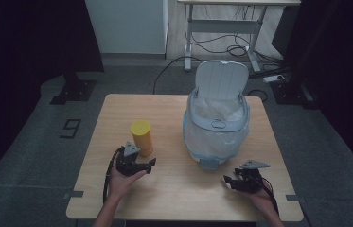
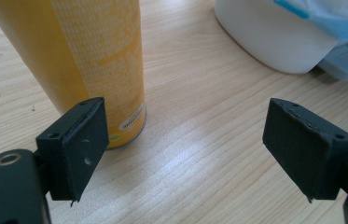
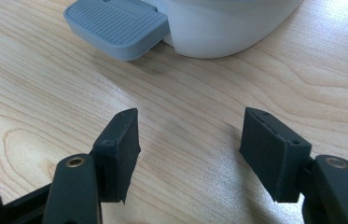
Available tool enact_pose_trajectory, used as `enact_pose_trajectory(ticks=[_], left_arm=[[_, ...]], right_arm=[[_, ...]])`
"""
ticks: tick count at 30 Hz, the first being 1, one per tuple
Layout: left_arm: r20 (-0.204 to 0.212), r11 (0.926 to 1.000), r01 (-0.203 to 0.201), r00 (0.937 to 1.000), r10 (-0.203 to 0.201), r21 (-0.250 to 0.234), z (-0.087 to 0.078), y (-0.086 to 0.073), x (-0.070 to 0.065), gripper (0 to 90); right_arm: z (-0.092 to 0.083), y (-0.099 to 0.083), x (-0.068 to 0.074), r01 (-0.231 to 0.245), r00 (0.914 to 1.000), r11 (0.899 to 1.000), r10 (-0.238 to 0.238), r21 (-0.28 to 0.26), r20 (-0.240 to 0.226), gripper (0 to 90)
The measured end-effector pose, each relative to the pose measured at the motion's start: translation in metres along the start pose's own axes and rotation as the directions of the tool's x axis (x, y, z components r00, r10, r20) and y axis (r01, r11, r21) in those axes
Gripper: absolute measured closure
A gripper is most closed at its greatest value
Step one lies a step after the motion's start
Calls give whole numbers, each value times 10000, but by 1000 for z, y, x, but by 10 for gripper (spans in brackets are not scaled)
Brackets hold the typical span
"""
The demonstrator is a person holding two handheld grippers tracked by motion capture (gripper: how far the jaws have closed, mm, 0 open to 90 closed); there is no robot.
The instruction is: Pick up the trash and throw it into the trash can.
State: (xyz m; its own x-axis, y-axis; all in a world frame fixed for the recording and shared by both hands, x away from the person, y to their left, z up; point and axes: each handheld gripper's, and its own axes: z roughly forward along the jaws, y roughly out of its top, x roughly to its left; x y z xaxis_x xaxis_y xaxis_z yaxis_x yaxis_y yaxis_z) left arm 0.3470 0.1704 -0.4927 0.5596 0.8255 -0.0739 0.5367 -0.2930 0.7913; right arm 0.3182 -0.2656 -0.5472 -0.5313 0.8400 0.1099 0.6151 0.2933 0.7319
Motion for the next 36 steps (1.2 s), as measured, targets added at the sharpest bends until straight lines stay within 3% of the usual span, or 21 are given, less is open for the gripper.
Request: enact_pose_trajectory(ticks=[5,7,13,23,27,33,36], left_arm=[[-329,9999,19,9995,-23,-125,-6,0,3,143],[-561,9993,281,9980,-295,-246,-8,1,11,141],[-798,9984,524,9953,-541,-230,3,6,26,120],[-468,9972,562,9972,-585,-486,28,12,42,93],[-259,9937,829,9960,-851,-754,41,16,50,94],[-257,9889,989,9944,-1024,-1113,53,17,56,163],[-316,9884,872,9953,-918,-1240,56,18,55,212]], right_arm=[[0,0,-1,-41,10000,10000,41,-5,-34,367],[0,0,-1,-37,10000,10000,37,1,-22,367],[0,0,-1,-66,10000,10000,66,11,-40,367],[0,1,-5,-168,9998,9999,167,-12,-84,369],[0,1,-6,-201,9998,9998,200,-27,-89,369],[0,1,-7,-222,9997,9997,221,-58,-89,370],[1,1,-9,-270,9996,9996,269,-97,-90,371]])
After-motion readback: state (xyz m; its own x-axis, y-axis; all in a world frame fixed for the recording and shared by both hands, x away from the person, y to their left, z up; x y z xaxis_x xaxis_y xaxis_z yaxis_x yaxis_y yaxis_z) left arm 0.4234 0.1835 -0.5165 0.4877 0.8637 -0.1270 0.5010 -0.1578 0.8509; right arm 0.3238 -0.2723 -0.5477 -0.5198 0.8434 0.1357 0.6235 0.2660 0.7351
